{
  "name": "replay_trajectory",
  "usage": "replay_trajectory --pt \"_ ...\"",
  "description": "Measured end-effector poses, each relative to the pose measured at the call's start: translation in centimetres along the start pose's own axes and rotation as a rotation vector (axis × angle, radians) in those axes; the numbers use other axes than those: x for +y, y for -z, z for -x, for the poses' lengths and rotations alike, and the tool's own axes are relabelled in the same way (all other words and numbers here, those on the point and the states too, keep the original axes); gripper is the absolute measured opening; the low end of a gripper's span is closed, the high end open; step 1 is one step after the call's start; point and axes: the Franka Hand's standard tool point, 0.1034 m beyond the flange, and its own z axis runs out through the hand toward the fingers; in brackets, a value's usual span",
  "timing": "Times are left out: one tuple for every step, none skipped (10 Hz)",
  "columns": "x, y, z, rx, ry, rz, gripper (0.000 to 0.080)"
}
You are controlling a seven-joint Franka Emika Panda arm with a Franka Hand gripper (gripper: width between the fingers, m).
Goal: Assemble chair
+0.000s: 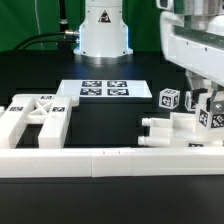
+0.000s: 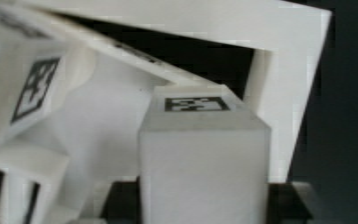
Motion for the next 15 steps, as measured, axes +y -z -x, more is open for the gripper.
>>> replay_trajectory --pt "-0.03 0.02 0.1 -0.001 -0.092 0.003 0.0285" --pt "-0.07 0.03 0.07 -0.003 -0.15 0.004 0.0285" --pt "-0.1 0.04 0.08 -0.01 -0.222 0.002 0.0285" --pt "-0.14 0.05 0.14 -0.011 -0.272 0.0 0.0285" --pt "-0.12 0.01 0.16 -0.01 -0.272 0.001 0.0285" --pt "-0.12 0.01 0.12 -0.01 -0.233 0.001 0.0491" --pt "-0.26 0.16 -0.17 -0.01 -0.185 -0.001 0.0601" --pt "-0.32 0.3 -0.31 -0.01 -0.071 0.005 0.0601" --pt "-0.38 0.48 -0.22 -0.015 0.033 0.012 0.0641" --pt "-0.37 0.44 -0.22 -0.015 0.084 0.011 0.0641" --pt "-0.37 0.44 -0.24 -0.015 0.155 0.011 0.0648" --pt "-0.31 0.44 -0.27 -0.016 0.239 0.014 0.0648" --pt "-0.04 0.52 -0.36 -0.024 0.345 0.044 0.0649" --pt "-0.18 0.66 -0.41 -0.023 0.451 0.05 0.0649" --pt "-0.33 0.75 -0.44 -0.022 0.532 0.057 0.0649"
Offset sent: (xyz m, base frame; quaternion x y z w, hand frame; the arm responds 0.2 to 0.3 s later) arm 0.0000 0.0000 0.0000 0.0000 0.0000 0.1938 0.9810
